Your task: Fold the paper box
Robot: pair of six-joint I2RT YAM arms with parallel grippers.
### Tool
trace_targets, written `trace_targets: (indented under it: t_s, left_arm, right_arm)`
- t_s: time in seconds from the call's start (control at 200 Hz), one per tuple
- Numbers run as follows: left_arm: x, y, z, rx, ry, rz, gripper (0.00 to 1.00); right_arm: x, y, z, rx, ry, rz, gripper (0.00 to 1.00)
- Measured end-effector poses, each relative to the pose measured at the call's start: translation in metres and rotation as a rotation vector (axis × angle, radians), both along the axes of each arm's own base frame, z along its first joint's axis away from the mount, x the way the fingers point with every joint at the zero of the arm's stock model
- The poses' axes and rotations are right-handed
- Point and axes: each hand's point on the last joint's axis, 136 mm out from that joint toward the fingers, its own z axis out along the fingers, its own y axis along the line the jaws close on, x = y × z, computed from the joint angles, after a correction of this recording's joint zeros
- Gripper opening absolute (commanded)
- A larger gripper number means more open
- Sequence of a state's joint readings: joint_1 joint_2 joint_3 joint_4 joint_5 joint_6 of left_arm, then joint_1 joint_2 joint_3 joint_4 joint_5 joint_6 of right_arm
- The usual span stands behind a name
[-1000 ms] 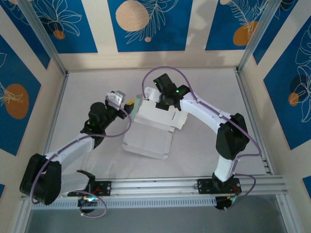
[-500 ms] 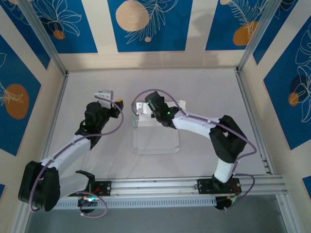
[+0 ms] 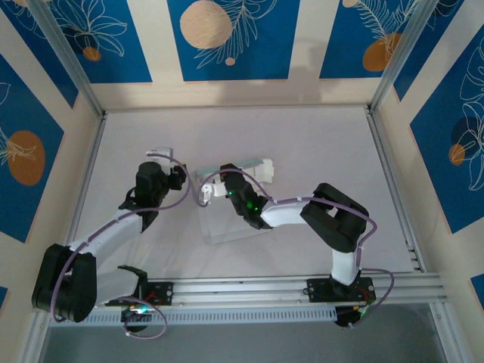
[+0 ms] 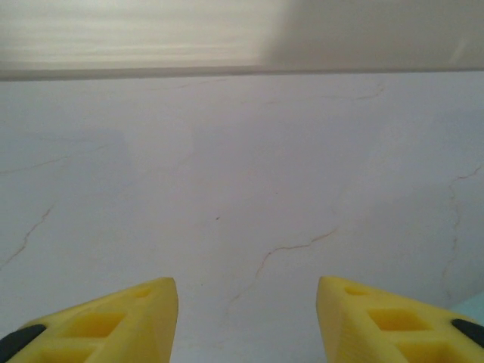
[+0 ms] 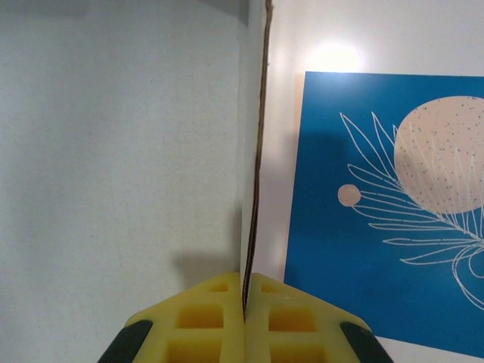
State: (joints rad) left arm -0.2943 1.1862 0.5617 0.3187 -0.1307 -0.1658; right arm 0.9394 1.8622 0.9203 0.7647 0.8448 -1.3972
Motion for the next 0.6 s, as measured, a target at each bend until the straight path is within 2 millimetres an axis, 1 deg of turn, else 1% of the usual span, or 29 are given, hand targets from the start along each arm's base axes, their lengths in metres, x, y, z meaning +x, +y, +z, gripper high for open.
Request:
trace_targets:
  t_s: [0.1, 0.19, 0.265, 0.34, 0.43, 0.54, 0.6]
  left_arm:
    - [0.003, 0.010, 0.002, 0.010, 0.014, 0.020, 0.51]
    - [0.004, 0.020, -0.001, 0.015, 0.047, 0.036, 0.49]
    - [0.005, 0.021, -0.005, 0.017, 0.080, 0.028, 0.50]
    - [0.004, 0.014, -0.015, 0.006, 0.131, -0.011, 0.51]
    - [0.002, -0.001, -0.034, -0.022, 0.208, -0.089, 0.52]
    - [-0.005, -0.021, -0.061, -0.068, 0.304, -0.191, 0.52]
    - [-0.008, -0.029, -0.069, -0.093, 0.336, -0.237, 0.52]
  right_arm:
    - [0.001, -0.005, 0.001, 0.020, 0.014, -0.004, 0.00]
    - [0.003, -0.013, 0.006, 0.047, 0.027, -0.021, 0.00]
    - [0.005, -0.017, 0.010, 0.061, 0.030, -0.031, 0.00]
    - [0.006, -0.018, 0.009, 0.064, 0.033, -0.035, 0.00]
    - [0.006, -0.018, 0.008, 0.066, 0.037, -0.034, 0.00]
    - [0.006, -0.017, 0.008, 0.069, 0.042, -0.026, 0.00]
    - [0.006, -0.017, 0.008, 0.069, 0.043, -0.023, 0.00]
